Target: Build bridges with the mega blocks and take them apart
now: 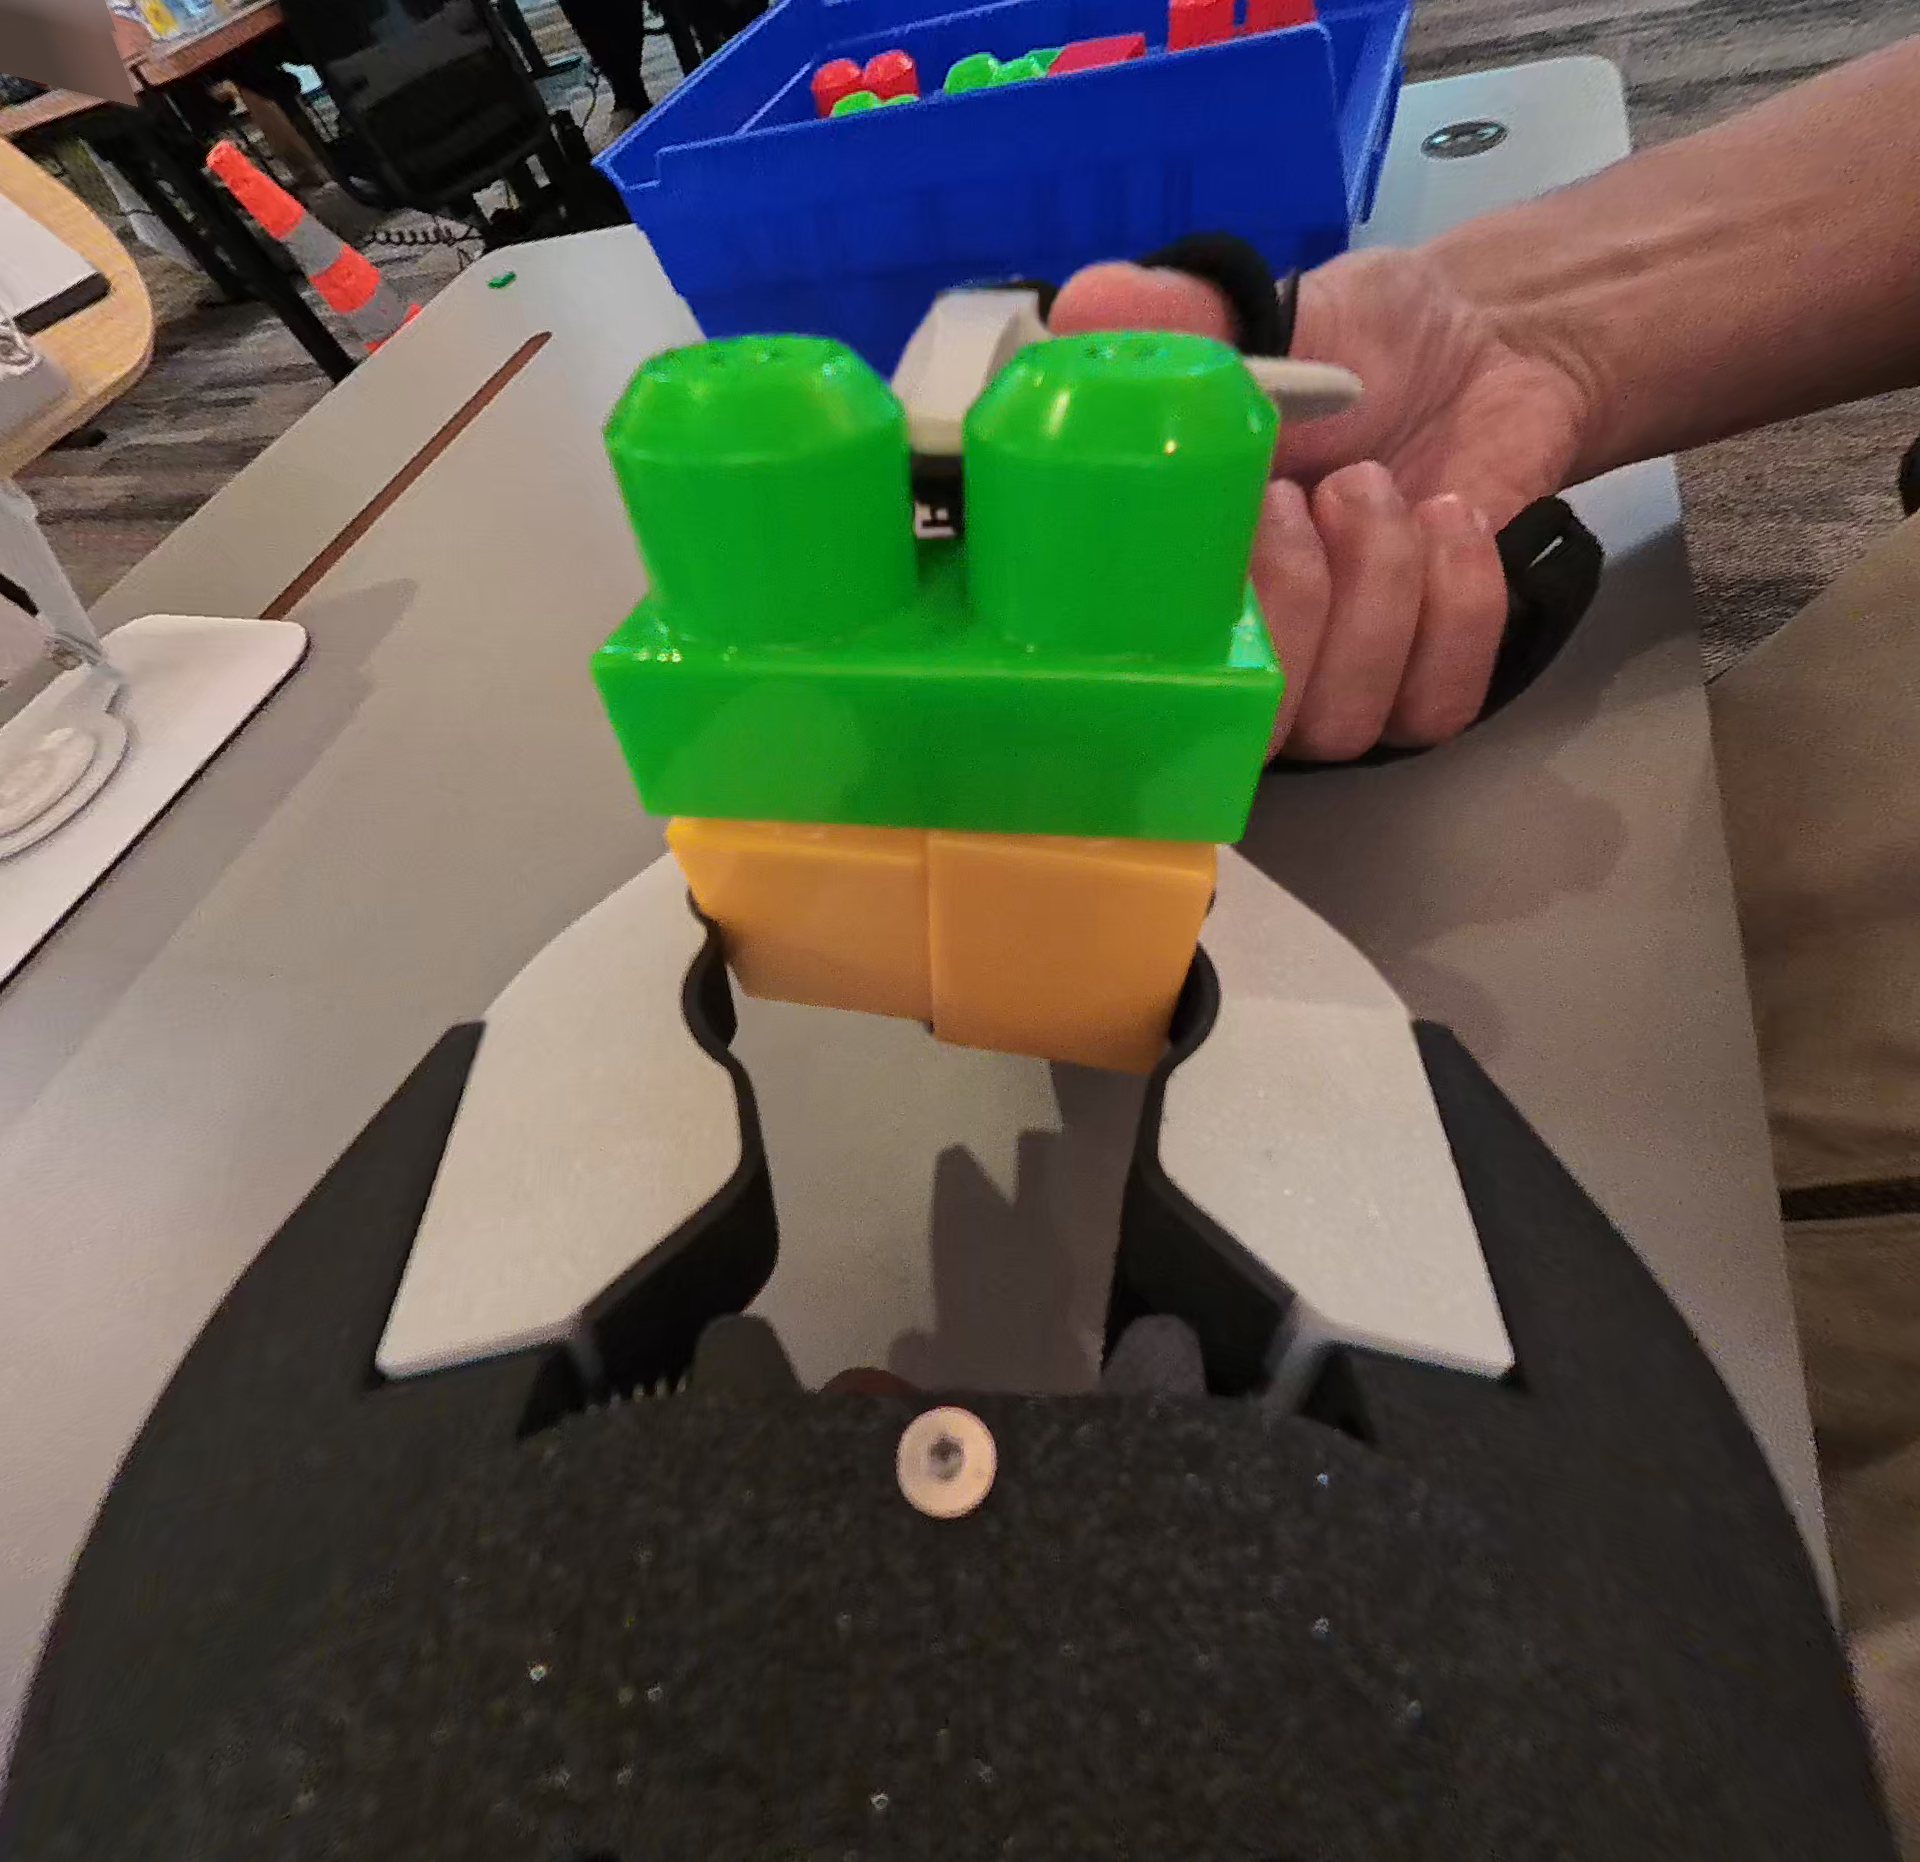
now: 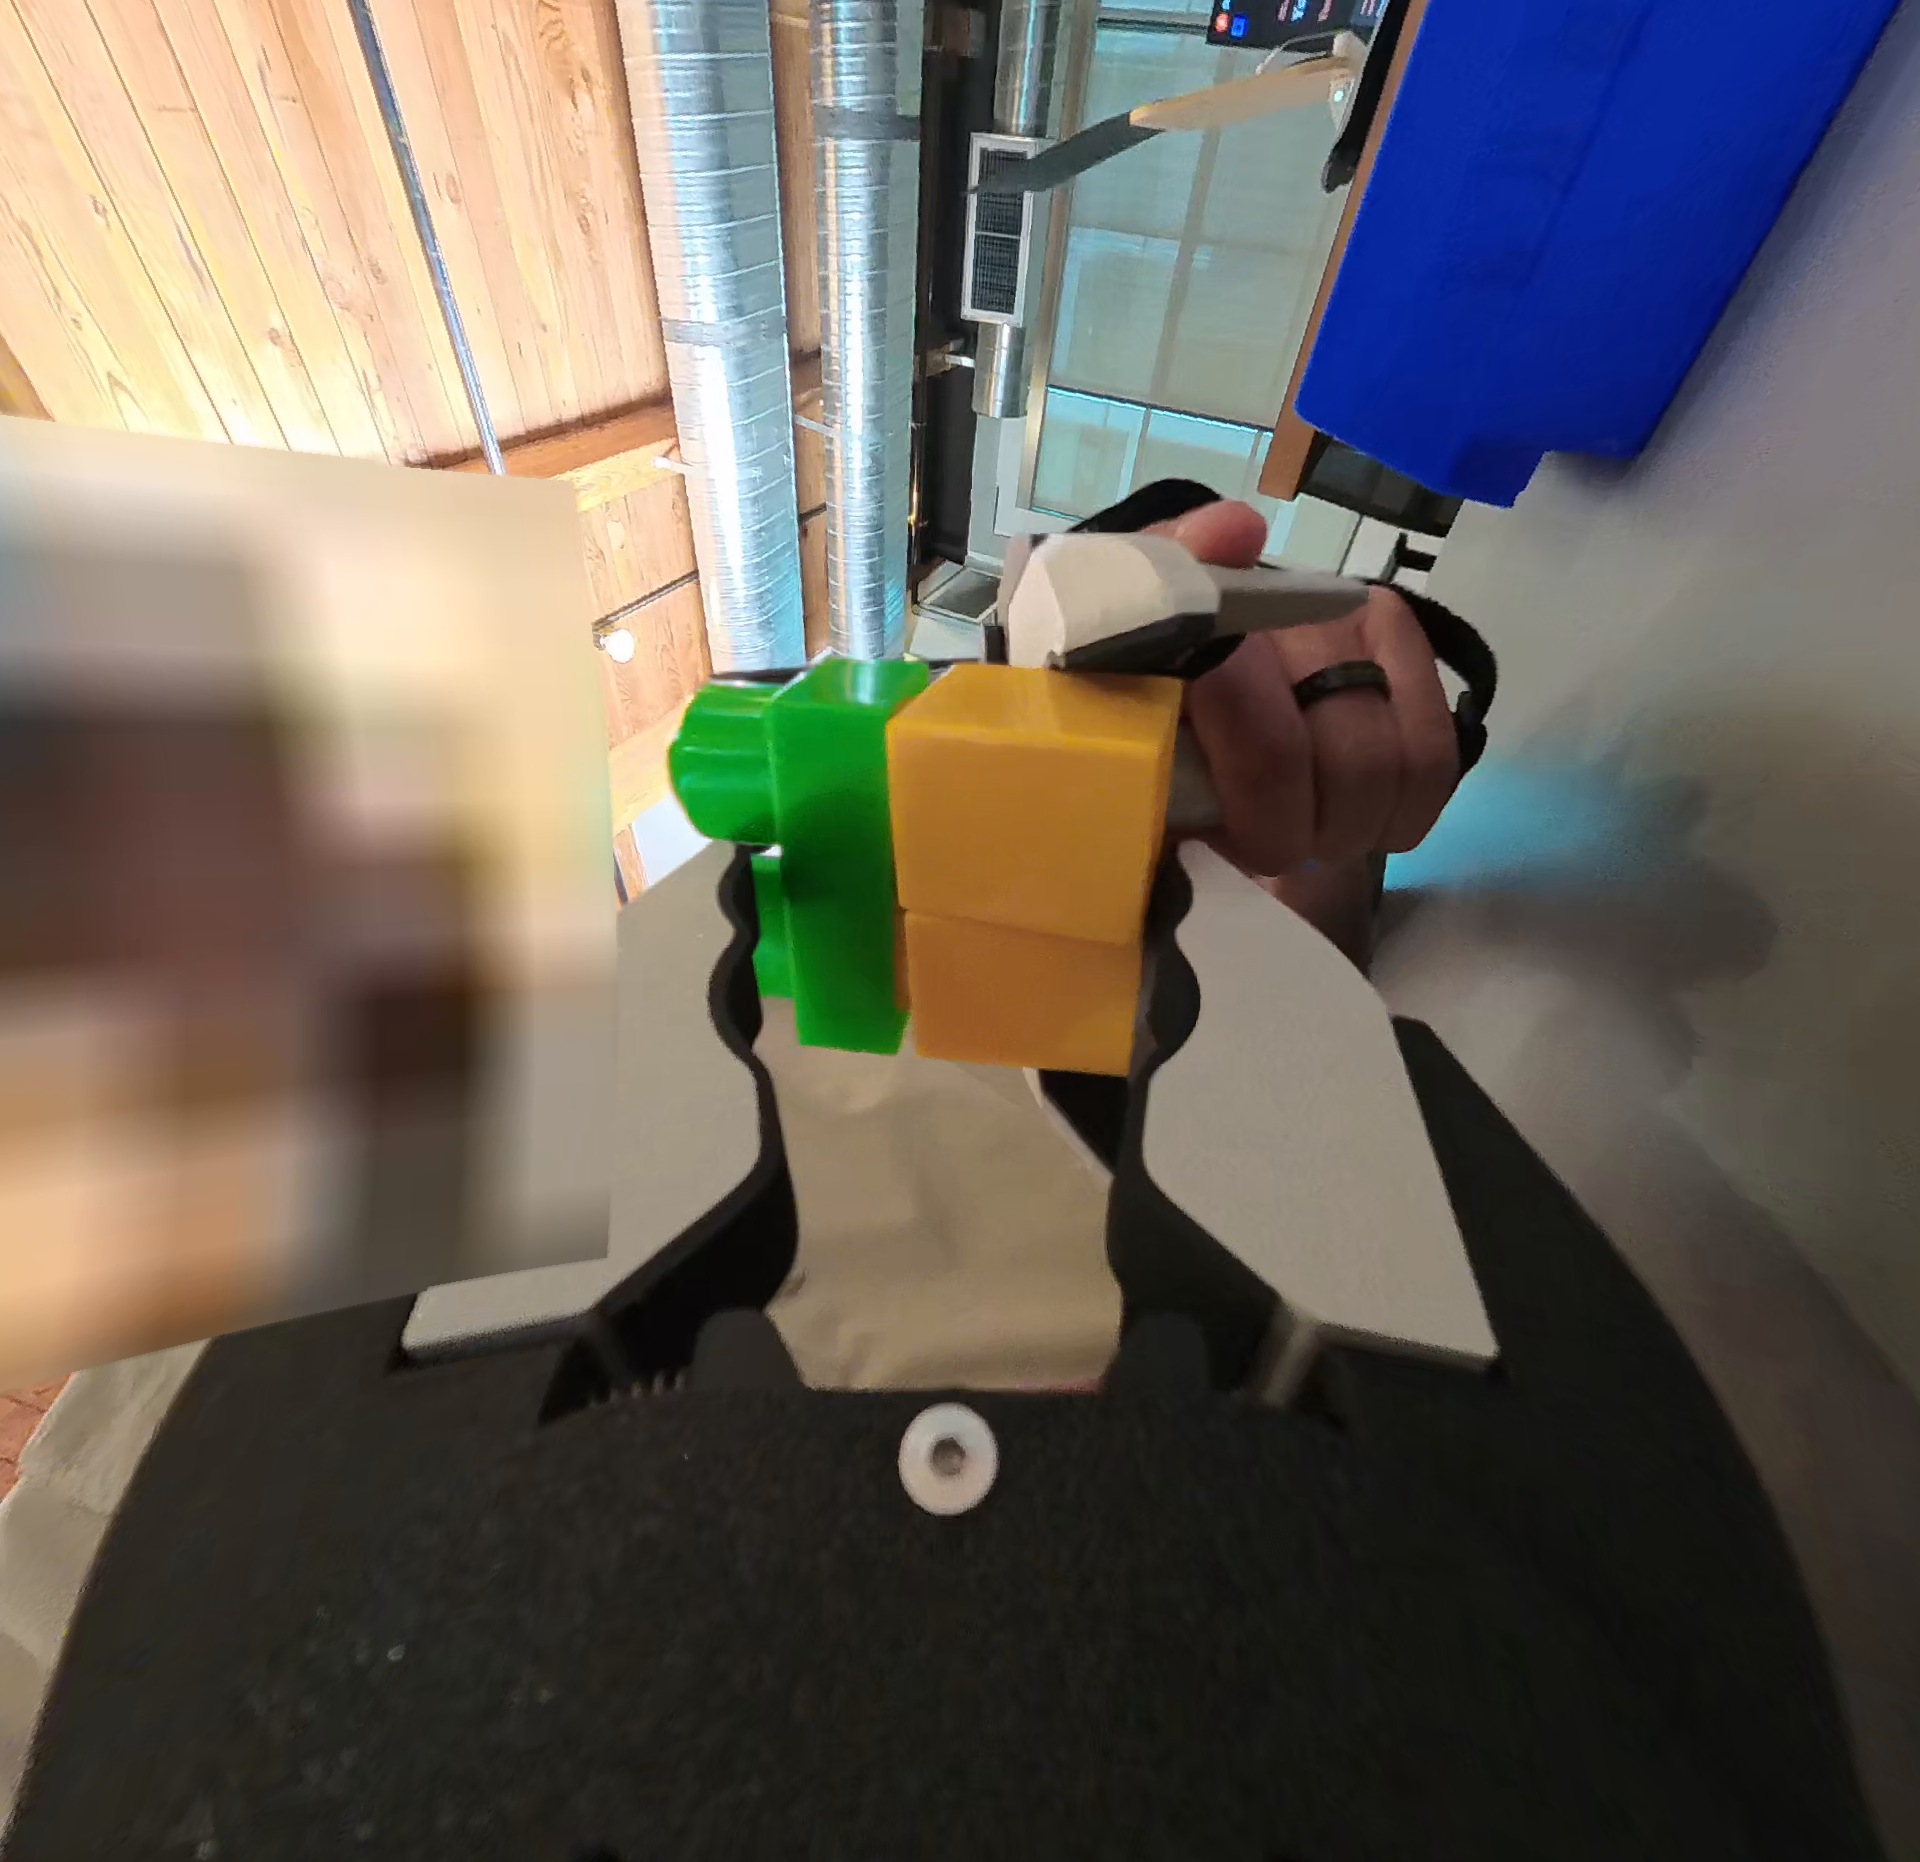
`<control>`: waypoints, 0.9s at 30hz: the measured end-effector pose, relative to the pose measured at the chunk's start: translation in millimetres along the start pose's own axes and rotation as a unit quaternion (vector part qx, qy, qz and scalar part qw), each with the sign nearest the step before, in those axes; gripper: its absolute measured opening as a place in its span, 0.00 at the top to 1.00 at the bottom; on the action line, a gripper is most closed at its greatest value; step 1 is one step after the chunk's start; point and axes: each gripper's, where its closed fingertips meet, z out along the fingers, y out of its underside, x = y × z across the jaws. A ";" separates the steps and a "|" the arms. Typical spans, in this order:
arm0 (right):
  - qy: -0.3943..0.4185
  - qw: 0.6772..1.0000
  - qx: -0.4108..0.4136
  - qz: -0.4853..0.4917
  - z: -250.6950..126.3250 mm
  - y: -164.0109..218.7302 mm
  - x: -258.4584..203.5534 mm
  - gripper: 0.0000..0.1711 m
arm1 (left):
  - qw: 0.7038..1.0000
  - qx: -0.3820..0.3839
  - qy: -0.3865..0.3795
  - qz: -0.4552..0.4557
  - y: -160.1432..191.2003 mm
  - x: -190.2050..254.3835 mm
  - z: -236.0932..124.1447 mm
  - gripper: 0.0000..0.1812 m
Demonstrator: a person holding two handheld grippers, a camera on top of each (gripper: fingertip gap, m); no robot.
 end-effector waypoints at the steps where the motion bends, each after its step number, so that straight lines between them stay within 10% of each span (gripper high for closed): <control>1: 0.006 1.000 0.002 -0.005 -0.7 -1.2 0.6 0.56 | 1.000 -0.005 -0.002 0.001 2.1 -0.8 -0.6 0.55; 10: 0.213 0.952 0.000 -0.219 -16.0 -20.5 3.4 0.50 | 0.993 -0.050 -0.100 0.024 21.3 -36.8 -22.3 0.55; 27: 0.028 0.989 -0.051 -0.134 32.0 22.9 -4.6 0.31 | 0.992 -0.027 -0.094 0.081 -4.7 -11.4 -17.8 0.55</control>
